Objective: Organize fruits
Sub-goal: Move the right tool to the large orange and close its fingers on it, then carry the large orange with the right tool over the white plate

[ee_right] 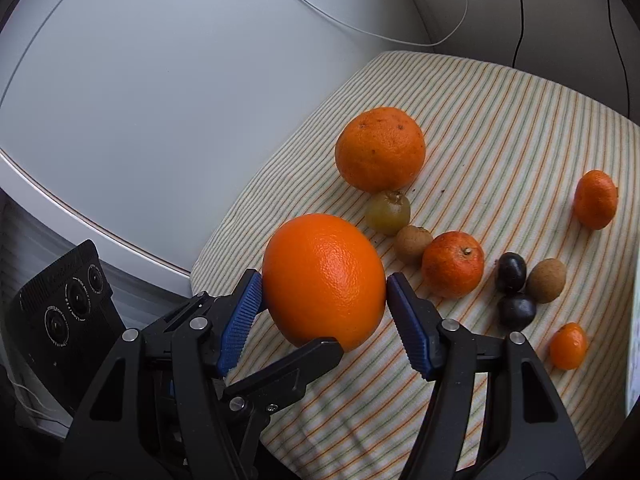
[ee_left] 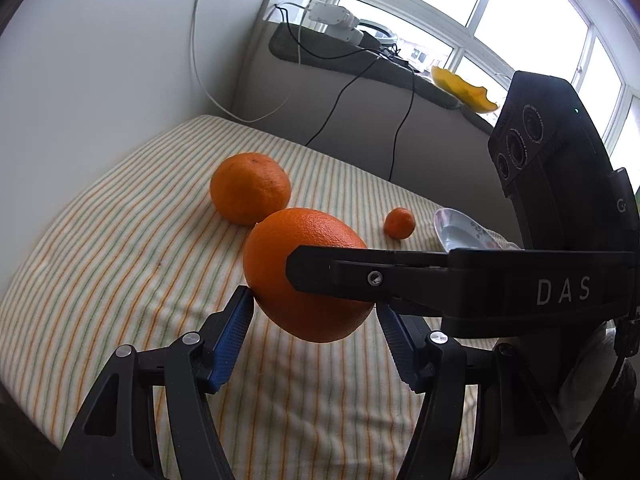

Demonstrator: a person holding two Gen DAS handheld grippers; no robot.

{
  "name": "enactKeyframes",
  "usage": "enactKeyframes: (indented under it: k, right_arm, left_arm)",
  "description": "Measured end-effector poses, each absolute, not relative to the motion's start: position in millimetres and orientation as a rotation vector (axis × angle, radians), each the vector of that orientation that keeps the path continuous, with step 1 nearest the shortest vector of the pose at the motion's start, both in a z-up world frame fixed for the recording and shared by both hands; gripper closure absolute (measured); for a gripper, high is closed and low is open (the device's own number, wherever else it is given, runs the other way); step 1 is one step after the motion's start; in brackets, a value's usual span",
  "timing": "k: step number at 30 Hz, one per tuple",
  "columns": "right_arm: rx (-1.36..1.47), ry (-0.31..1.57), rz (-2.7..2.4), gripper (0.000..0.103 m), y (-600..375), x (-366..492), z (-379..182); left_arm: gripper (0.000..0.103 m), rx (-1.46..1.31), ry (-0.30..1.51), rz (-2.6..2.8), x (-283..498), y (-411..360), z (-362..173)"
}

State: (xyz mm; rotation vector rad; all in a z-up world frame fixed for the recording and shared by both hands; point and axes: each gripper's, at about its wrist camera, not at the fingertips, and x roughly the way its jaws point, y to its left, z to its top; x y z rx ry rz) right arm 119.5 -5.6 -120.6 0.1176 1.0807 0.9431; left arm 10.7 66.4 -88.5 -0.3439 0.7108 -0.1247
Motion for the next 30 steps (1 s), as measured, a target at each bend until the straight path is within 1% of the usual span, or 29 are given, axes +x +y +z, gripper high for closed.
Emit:
enactKeyframes:
  k: [14,30]
  right_arm:
    - [0.171,0.976,0.817,0.035,-79,116,-94]
    - [0.242,0.948,0.656,0.035,-172,120,-89]
  left_arm:
    - [0.04,-0.275,0.67,-0.269,34,5,-64]
    - [0.04,-0.23,0.698,-0.431,64,-69,-65]
